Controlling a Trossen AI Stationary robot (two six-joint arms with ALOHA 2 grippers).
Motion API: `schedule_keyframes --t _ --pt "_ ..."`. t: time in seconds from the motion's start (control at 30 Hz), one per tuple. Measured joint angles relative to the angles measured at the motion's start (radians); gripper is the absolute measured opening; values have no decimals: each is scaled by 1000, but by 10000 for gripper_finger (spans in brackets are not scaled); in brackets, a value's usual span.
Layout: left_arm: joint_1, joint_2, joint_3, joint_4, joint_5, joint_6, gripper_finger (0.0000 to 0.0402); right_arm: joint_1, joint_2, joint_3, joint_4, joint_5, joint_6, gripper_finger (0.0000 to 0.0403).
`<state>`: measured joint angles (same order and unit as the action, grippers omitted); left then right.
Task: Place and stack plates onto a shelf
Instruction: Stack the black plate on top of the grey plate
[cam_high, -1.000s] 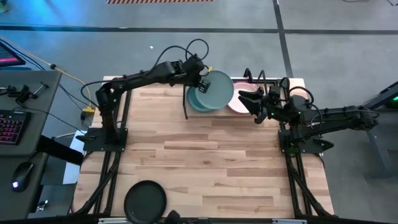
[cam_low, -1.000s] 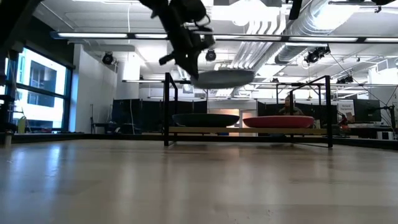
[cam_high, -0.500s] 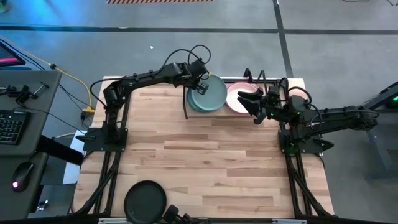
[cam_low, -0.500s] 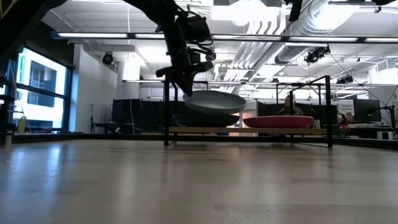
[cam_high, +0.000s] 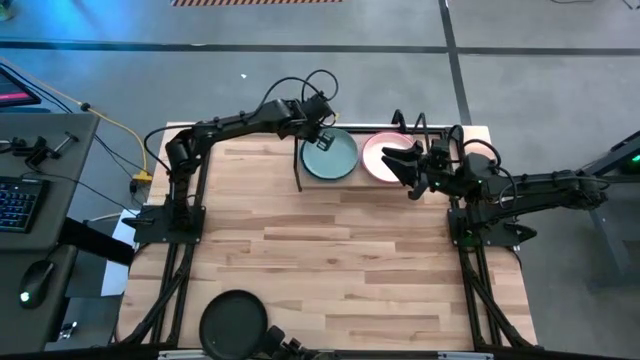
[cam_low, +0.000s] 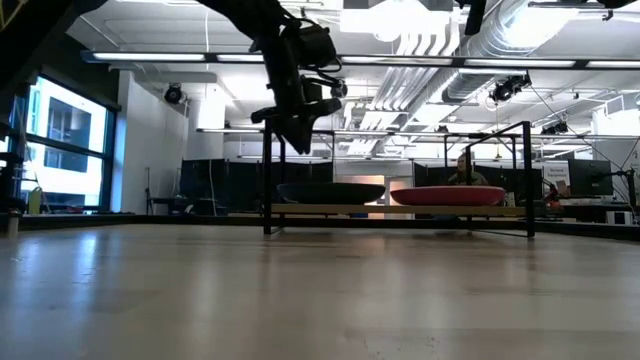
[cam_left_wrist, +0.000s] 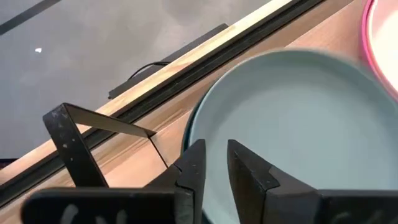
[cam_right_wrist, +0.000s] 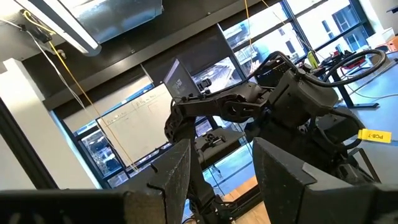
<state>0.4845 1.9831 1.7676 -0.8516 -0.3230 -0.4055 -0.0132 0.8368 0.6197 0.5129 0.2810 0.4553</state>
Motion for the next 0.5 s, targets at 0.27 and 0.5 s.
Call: schedule_keyframes --t 0.27,0.5 --pt "13 -44 31 -2 55 51 104 0 0 0 0 1 0 156" --pt "-15 -187 68 30 226 93 124 0 0 0 0 3 0 156"
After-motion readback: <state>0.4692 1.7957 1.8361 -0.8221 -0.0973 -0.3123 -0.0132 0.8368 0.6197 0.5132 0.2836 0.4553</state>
